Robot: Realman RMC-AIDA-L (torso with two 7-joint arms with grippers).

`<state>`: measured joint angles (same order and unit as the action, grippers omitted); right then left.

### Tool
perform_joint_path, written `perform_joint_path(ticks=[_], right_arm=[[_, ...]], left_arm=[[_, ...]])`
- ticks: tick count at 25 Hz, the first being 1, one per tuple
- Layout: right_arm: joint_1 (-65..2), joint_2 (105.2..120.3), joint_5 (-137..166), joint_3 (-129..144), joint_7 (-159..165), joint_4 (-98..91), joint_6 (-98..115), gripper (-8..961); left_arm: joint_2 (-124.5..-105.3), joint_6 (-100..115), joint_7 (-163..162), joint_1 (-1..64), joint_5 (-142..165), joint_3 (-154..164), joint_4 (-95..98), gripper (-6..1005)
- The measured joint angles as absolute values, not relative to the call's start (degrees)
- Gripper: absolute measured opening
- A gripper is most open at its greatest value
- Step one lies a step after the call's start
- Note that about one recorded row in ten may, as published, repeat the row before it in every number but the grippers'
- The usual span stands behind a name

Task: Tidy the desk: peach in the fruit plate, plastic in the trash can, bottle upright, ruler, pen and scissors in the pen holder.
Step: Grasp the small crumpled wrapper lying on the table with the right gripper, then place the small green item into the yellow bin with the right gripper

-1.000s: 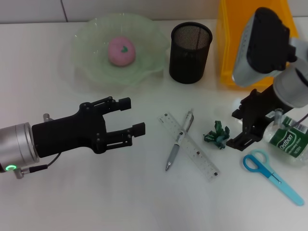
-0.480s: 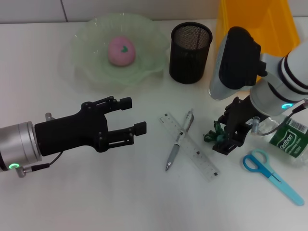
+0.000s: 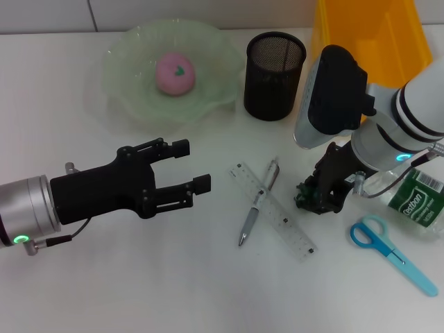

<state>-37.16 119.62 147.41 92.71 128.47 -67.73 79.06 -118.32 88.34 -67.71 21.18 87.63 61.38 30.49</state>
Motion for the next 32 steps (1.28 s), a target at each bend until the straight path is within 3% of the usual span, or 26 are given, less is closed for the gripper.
perform_joint_path(ticks=[10, 21, 27, 32], right_arm=[[-36.0, 119.32, 146.0, 92.1, 128.4, -69.7, 79.9, 245], [-32.8, 119.22, 142.1, 82.1, 128.1, -75.3, 81.2, 129], [-29.0, 119.1, 129.0, 61.8, 122.9, -79.9, 80.5, 86], [-28.9, 119.03, 119.6, 47.6, 116.9, -72.8, 74.7, 54]], left_arm=[[-118.29, 87.7, -67.7, 21.1, 87.6, 61.6, 30.4, 790], [-118.3, 87.7, -67.7, 21.3, 87.6, 61.4, 29.7, 788], [-118.23, 87.9, -67.7, 21.2, 87.6, 61.3, 29.7, 788], [-118.21, 88.0, -67.7, 21.2, 87.6, 61.3, 29.7, 787]])
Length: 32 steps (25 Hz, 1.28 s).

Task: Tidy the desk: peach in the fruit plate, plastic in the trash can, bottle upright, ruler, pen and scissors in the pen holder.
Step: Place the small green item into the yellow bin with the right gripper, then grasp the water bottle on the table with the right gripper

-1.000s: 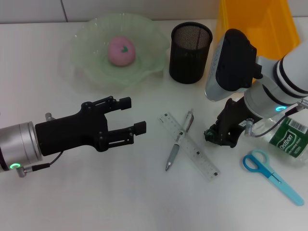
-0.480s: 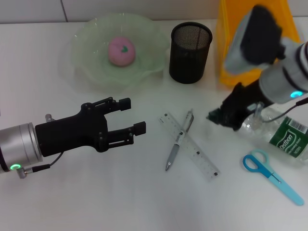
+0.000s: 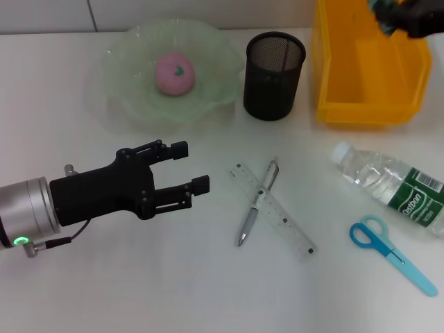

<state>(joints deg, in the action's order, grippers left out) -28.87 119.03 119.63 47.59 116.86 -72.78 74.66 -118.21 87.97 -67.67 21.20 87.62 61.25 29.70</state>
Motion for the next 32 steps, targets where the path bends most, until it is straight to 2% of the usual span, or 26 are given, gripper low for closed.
perform_joint_path(ticks=[9, 15, 25, 28, 32], right_arm=[[-30.2, 119.08, 117.9, 46.6, 114.9, -63.2, 62.7, 53], [-30.5, 119.02, 117.8, 46.5, 114.9, -62.8, 62.8, 158], [-30.5, 118.97, 117.7, 46.1, 114.9, -63.0, 64.1, 608], [-30.2, 118.24, 117.7, 45.9, 115.0, -65.6, 71.5, 686], [-29.7, 117.36, 118.5, 46.0, 115.6, -70.1, 80.2, 686]], left_arm=[[-118.22, 88.4, -68.2, 21.3, 87.6, 61.3, 29.7, 786], [-118.29, 88.6, -68.2, 20.9, 87.3, 61.4, 29.7, 785], [-118.3, 89.3, -68.3, 20.7, 87.3, 61.3, 29.7, 784], [-118.3, 89.5, -68.3, 20.7, 87.2, 61.3, 29.7, 783], [-118.25, 89.9, -68.3, 20.6, 87.2, 61.3, 29.7, 783]])
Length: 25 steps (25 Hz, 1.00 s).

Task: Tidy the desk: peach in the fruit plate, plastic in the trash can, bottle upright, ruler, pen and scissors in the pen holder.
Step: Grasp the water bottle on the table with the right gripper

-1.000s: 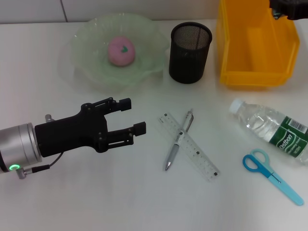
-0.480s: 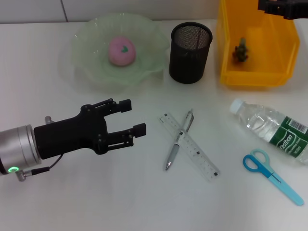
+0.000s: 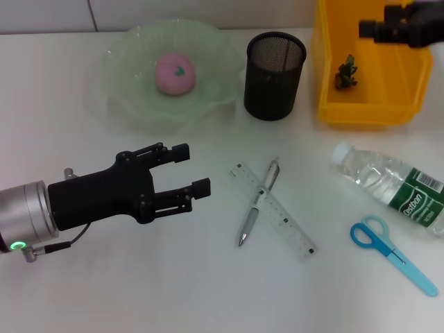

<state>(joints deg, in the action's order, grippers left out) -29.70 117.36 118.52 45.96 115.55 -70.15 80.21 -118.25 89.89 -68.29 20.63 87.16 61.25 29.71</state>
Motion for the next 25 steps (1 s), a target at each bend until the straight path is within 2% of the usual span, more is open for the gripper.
perform_joint_path(ticks=[5, 11, 25], right_arm=[[-29.1, 117.25, 127.3, 46.3, 120.2, -81.5, 93.5, 686], [-29.4, 118.85, 142.2, 49.7, 122.8, -89.2, 104.5, 686], [-28.7, 119.06, 148.2, 54.0, 122.8, -85.6, 102.6, 687]], left_arm=[[-118.21, 89.9, -68.3, 20.9, 87.1, 61.3, 29.7, 782], [-118.21, 89.6, -68.3, 21.6, 87.2, 61.3, 29.7, 781], [-118.31, 89.3, -67.9, 22.4, 87.4, 61.3, 29.7, 779]])
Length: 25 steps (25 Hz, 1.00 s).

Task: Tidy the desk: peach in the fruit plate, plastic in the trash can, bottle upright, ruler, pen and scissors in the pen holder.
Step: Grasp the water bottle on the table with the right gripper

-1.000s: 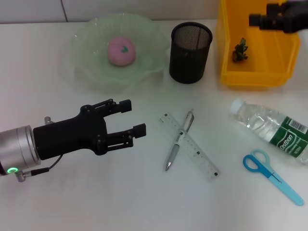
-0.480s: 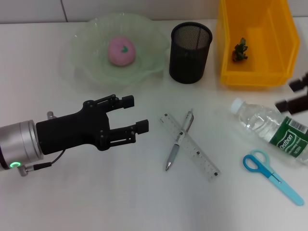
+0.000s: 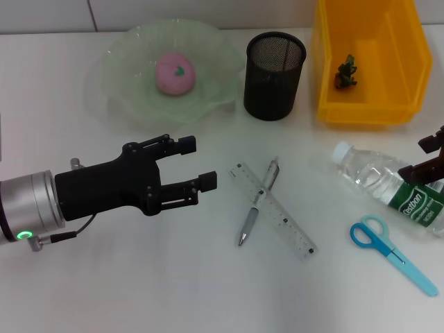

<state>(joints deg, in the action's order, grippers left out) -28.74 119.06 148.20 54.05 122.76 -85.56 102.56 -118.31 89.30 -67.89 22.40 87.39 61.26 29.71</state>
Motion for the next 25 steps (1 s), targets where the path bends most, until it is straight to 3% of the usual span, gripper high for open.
perform_joint_path(ticks=[3, 12, 25], right_arm=[[-28.6, 119.21, 148.3, 54.9, 123.1, -85.6, 102.2, 687], [-28.7, 119.26, 150.3, 58.7, 124.5, -82.9, 97.6, 817], [-29.4, 119.12, 150.4, 62.7, 124.0, -75.6, 90.8, 818]], left_arm=[[-118.31, 89.3, -67.8, 22.4, 87.4, 61.3, 29.7, 779], [-118.3, 89.3, -67.7, 22.6, 87.4, 61.3, 28.9, 778], [-118.39, 89.2, -67.7, 22.3, 87.4, 61.3, 28.9, 776]])
